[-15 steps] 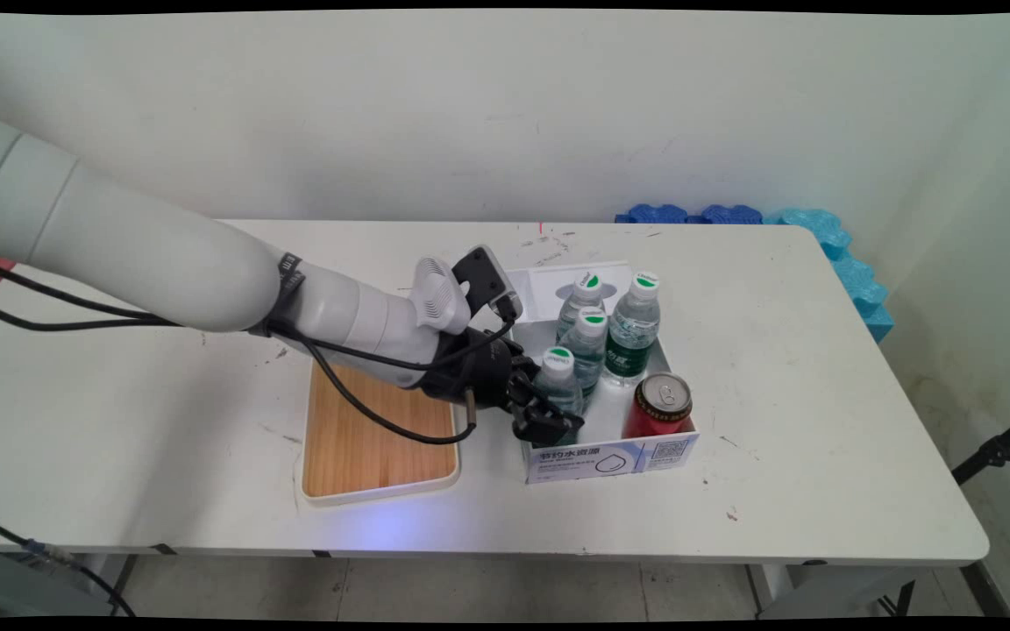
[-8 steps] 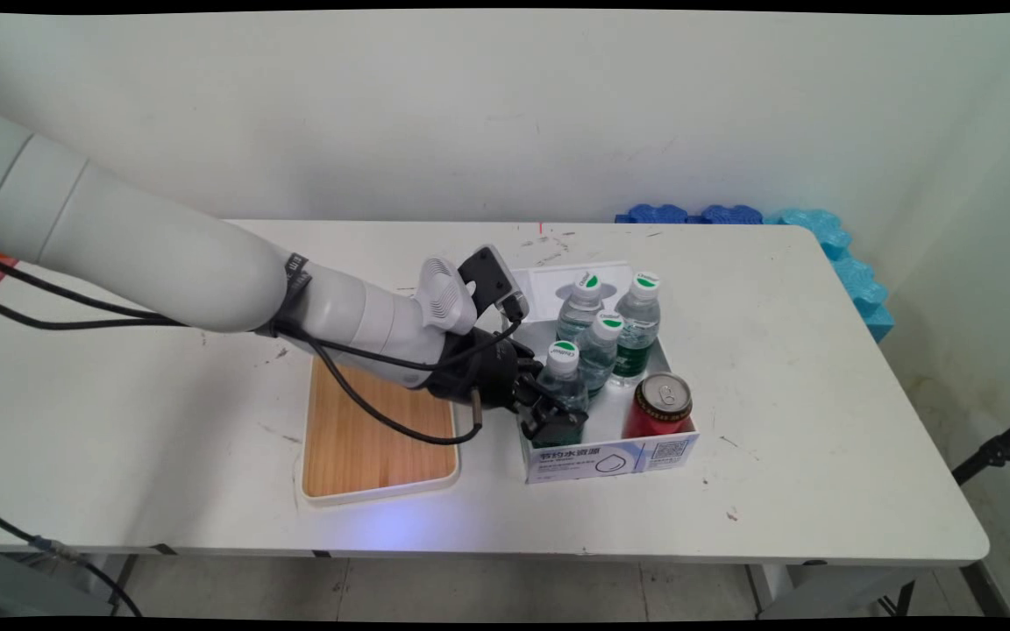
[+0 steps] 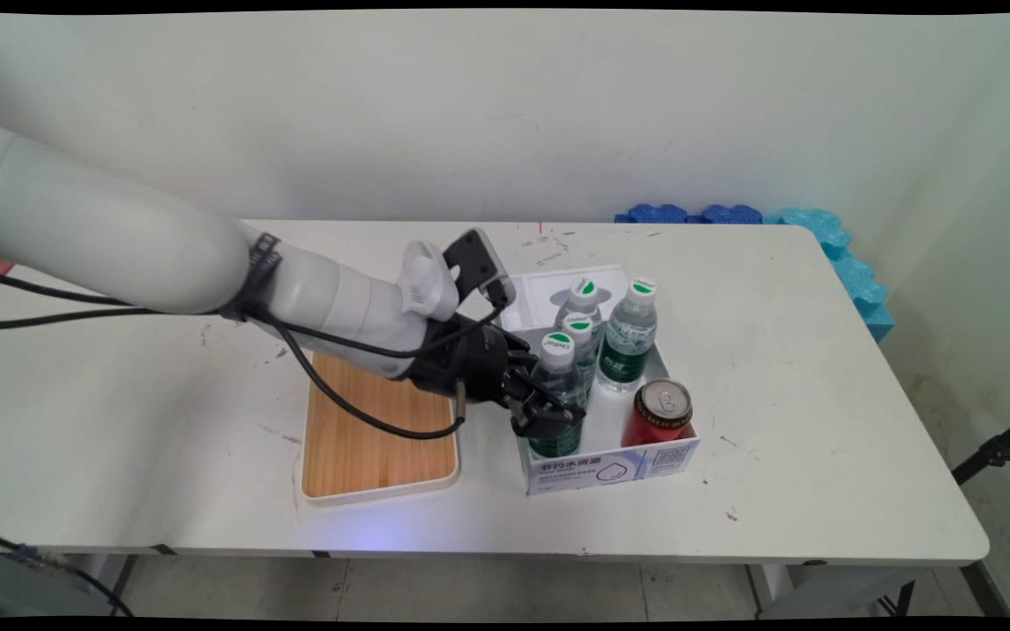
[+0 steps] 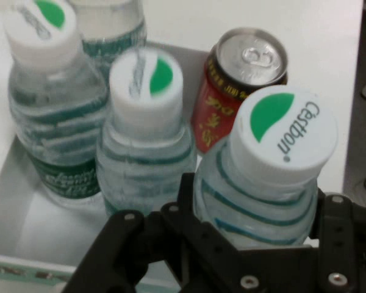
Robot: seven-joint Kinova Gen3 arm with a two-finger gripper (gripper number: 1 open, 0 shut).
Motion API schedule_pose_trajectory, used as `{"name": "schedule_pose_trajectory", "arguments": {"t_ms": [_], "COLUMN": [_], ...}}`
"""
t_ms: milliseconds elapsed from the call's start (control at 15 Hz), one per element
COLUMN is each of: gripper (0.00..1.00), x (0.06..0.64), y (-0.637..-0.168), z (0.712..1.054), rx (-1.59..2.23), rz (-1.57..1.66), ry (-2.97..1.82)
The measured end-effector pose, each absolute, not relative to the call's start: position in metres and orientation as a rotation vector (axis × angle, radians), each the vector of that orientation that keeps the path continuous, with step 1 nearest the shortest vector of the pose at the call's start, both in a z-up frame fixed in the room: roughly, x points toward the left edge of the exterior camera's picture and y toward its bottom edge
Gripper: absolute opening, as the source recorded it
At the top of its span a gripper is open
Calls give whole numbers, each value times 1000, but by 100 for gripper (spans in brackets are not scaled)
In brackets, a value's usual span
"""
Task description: Place the picked object on the tray
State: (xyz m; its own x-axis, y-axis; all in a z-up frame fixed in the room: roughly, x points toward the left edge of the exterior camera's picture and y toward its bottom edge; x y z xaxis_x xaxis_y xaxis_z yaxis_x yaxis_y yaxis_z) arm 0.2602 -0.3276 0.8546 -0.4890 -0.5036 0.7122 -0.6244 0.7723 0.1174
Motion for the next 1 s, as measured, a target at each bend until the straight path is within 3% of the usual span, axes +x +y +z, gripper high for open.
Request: {"name": "schedule_pose_trajectory", "arguments": {"t_ms": [1000], "gripper": [0], "x": [304], "y": [-321], "z": [969], "rx": [700], "rz": [211], "ry": [-2216]}}
